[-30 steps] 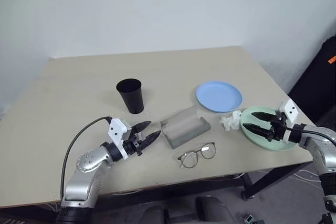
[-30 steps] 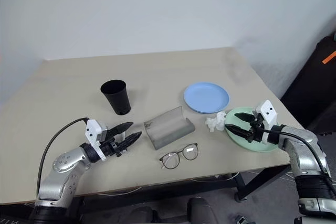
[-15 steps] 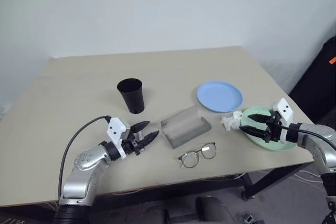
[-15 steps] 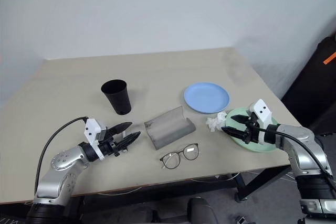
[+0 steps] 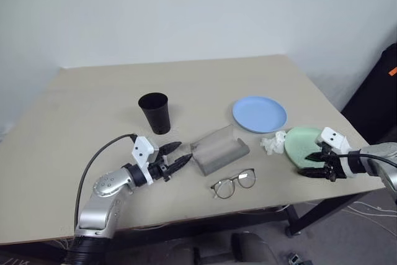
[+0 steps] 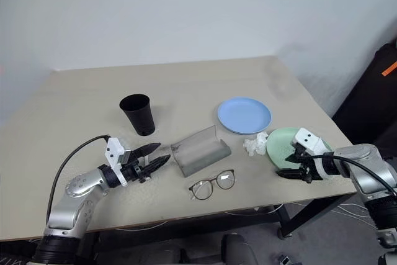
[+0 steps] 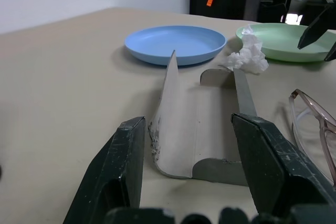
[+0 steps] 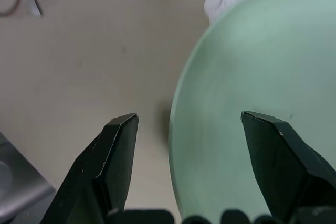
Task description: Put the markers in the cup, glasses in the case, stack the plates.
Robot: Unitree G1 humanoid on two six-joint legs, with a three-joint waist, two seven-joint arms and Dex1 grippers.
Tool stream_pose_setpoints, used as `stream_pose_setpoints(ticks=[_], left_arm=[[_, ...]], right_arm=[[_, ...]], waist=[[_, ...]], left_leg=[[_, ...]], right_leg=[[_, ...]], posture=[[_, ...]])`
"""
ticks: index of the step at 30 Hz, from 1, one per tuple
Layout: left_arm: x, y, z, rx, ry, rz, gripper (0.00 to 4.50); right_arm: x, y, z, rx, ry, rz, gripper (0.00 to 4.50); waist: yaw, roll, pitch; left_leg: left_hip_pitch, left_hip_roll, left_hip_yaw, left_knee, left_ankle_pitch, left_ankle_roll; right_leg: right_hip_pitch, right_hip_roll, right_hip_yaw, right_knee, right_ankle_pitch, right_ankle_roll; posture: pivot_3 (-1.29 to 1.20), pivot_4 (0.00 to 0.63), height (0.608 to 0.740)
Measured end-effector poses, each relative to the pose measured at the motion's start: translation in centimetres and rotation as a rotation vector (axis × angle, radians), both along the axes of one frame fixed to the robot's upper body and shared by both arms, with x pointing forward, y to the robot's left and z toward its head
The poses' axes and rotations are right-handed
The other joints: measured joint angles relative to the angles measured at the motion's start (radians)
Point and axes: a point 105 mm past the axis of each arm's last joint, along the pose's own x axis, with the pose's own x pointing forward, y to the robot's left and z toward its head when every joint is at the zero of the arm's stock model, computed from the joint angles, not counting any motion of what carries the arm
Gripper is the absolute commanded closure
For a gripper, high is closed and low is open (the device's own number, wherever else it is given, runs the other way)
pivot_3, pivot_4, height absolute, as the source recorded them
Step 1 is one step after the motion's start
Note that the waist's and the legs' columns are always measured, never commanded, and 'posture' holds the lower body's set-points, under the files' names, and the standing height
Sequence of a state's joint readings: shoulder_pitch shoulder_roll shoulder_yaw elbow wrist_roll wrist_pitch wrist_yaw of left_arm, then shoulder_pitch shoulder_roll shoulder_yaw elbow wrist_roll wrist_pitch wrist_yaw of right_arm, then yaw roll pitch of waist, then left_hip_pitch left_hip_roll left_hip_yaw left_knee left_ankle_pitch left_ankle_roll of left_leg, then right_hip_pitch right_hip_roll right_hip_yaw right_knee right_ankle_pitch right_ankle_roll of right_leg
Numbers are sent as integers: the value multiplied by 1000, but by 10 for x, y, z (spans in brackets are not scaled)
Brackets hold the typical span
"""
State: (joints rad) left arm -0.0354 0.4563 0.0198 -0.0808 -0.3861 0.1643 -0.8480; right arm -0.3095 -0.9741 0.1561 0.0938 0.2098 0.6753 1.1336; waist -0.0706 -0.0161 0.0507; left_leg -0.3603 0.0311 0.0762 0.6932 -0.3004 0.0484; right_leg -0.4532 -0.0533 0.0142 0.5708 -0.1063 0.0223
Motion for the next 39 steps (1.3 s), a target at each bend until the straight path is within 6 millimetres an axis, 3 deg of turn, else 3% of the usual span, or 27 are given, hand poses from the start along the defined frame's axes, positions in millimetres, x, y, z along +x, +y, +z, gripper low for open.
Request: stream_pose_setpoints(ticks=[5,6,8,15,30,31,39], left_arm=[[0,-1,-1,-1,1,-2,1795],[0,-1,-1,-2,2,-2,1781],[0,-1,-1,-1,4,-1,1775],[0,-2,-3,4,4,2,1775],[1,-3,-4,-6,-3,4,1775],[1,-3,-4,-5,-3,4,1775],[3,-4,-2,-3,-12,4,1775]], right_arm=[[4,-1,1,-43,-1,12,1101],[4,-1,2,-44,-5,15,1282],[4,-1,2,-50,-4,20,1693],[3,1,1,-55,0,40,4095],[31,5,8,-97,-121,29,4095],[32,5,9,-96,-126,30,4461],[37,5,10,-103,-146,19,4482]], waist=[[0,0,0],[0,0,0],[0,0,0],[0,0,0],[0,-1,0],[0,-1,0],[-1,-1,0]], left_leg=[[0,0,0,0,0,0],[0,0,0,0,0,0],[0,0,0,0,0,0],[0,0,0,0,0,0],[-1,0,1,1,0,0],[-1,0,1,1,1,2],[0,0,1,1,1,3]], right_leg=[[0,0,0,0,0,0],[0,0,0,0,0,0],[0,0,0,0,0,0],[0,0,0,0,0,0],[0,0,0,0,0,0],[-1,0,0,0,0,0],[0,0,0,0,0,0]], posture=[[0,0,740],[0,0,740],[0,0,740],[0,0,740],[0,0,740],[0,0,740],[0,0,740]])
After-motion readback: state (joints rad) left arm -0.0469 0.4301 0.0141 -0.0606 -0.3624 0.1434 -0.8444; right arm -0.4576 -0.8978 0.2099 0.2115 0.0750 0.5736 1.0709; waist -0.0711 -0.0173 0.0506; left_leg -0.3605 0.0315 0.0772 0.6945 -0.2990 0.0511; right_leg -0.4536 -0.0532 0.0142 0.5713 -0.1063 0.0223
